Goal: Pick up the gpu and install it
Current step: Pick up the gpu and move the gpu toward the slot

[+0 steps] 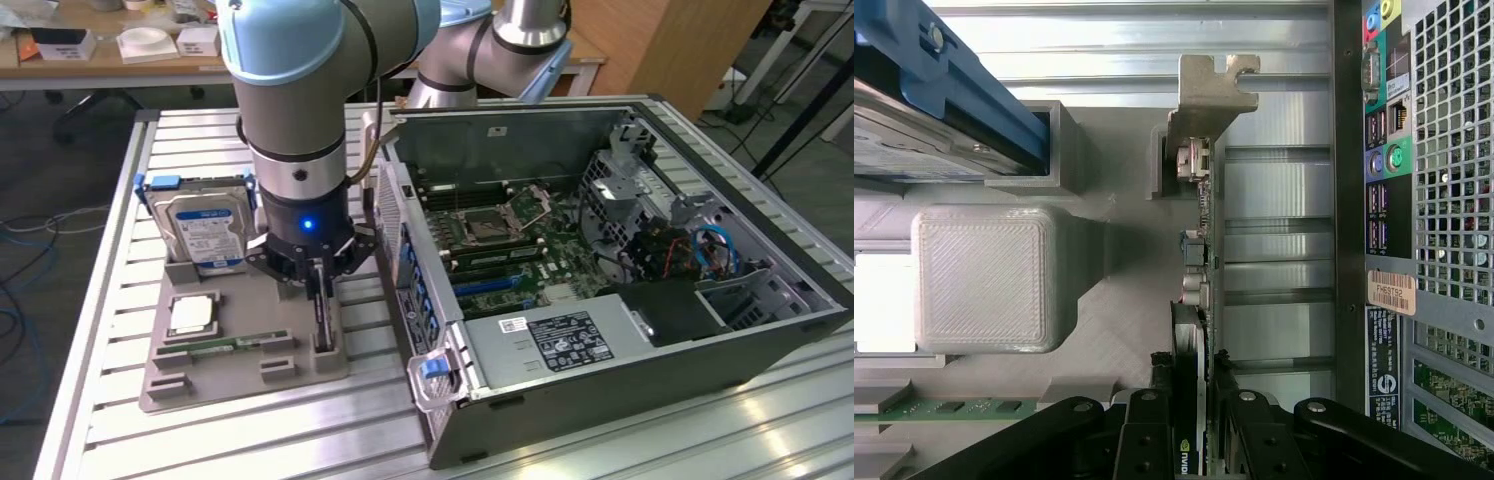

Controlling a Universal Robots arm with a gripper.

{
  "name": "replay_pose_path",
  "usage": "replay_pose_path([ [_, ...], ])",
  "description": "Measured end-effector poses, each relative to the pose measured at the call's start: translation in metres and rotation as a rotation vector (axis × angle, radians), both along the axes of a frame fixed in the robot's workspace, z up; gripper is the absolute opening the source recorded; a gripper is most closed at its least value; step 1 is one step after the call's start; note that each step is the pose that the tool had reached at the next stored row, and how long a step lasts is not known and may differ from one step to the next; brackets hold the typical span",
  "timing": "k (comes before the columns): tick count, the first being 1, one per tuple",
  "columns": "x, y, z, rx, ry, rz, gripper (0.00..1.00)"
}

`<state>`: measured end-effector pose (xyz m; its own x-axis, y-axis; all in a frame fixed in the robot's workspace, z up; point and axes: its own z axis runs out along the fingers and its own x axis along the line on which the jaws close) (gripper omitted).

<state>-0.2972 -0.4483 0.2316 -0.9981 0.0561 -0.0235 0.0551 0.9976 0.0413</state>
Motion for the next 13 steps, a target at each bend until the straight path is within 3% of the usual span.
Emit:
replay_pose_path([
  [8,0.0,0.0001,0.0003,0.0004,-0.0004,0.0,0.26],
  [13,0.0,0.0,0.0062,0.0001,-0.0001,0.0,0.26],
])
